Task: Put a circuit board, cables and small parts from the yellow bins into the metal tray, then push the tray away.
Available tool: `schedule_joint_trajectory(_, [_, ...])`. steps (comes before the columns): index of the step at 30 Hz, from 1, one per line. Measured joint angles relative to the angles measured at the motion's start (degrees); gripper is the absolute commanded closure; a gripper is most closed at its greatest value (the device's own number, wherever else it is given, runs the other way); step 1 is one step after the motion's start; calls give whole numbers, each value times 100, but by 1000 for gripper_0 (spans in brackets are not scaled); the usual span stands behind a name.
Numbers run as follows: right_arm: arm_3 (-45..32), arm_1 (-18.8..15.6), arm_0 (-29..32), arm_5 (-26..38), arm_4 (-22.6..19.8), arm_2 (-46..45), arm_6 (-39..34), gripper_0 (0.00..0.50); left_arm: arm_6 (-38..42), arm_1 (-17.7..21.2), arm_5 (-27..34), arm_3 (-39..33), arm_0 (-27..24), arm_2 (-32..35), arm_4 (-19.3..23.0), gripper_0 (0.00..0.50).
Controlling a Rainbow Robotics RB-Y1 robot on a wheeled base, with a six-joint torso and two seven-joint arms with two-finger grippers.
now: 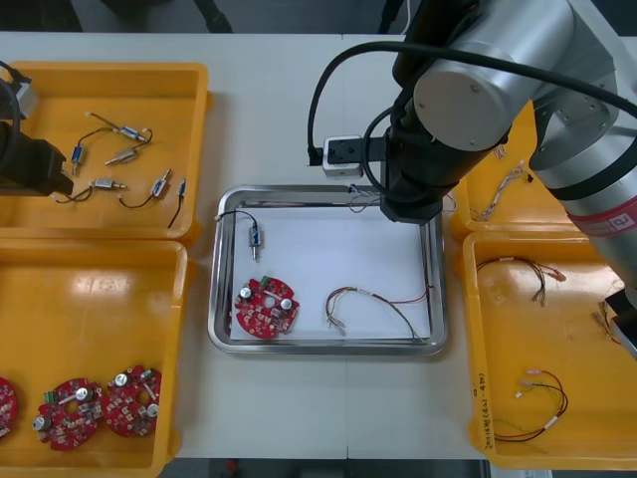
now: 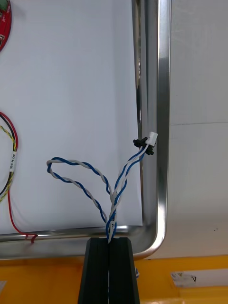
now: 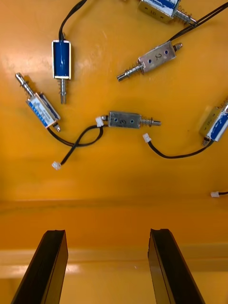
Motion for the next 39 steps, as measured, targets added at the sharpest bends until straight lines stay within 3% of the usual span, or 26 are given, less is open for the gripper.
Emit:
schedule_joint_trajectory(8, [82, 83, 330, -578, 410, 416, 0, 500, -78, 15, -477, 470, -3, 0, -61, 0])
schedule_joint_trajectory(23, [681, 85, 553, -1543, 439, 674, 0, 500, -78, 57, -1019, 1660, -500, 0, -165, 0])
schedule_joint_trajectory(38, [820, 84, 560, -1618, 441, 982, 0, 500, -96, 57, -2040, 2610, -801, -110, -291, 0])
schedule_joint_trajectory(39, [820, 84, 561, -1627, 441, 984, 0, 375, -96, 57, -2078, 2630, -801, -137, -291, 0])
